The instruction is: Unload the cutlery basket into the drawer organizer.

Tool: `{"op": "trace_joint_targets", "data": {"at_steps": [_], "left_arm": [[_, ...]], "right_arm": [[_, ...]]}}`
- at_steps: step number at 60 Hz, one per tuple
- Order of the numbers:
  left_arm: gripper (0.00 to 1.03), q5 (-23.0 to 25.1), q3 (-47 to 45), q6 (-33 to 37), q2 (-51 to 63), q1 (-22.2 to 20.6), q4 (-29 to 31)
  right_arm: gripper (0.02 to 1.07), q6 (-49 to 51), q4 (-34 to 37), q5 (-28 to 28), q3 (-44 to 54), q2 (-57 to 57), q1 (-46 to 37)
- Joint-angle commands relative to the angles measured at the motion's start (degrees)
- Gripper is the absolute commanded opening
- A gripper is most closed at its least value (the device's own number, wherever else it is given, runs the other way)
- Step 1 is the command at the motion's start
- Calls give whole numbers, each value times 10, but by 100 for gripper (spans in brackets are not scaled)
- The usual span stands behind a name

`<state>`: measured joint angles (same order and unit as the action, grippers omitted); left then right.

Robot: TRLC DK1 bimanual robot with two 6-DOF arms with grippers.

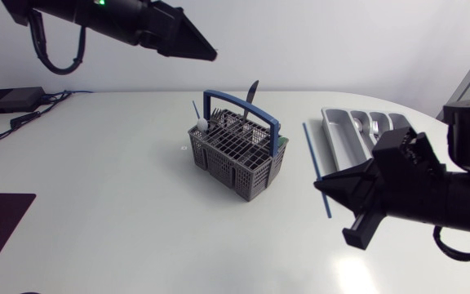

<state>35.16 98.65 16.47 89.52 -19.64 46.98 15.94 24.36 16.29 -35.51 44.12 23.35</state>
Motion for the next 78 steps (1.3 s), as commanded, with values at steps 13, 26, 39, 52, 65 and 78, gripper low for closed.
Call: {"op": "trace_joint_targets", "data": {"at_steps": [13, 26, 39, 52, 65, 78], "left_arm": [[96, -21, -128, 12, -5, 115, -142], [96, -21, -158, 19, 35, 146, -212], [96, -21, -160, 45, 93, 155, -246], [96, -21, -166, 58, 155, 167, -293], [96, -20, -141, 77, 210, 178, -293], [96, -18, -117, 85, 253, 176, -295]], "right_arm": [[8, 5, -22, 4, -29, 75, -155], [8, -21, -81, -5, -68, 212, -238], [8, -54, -111, -52, -120, 328, -264], [8, -82, -122, -93, -175, 437, -278], [10, -98, -123, -122, -216, 524, -285], [20, -101, -128, -140, -245, 583, -288]]}}
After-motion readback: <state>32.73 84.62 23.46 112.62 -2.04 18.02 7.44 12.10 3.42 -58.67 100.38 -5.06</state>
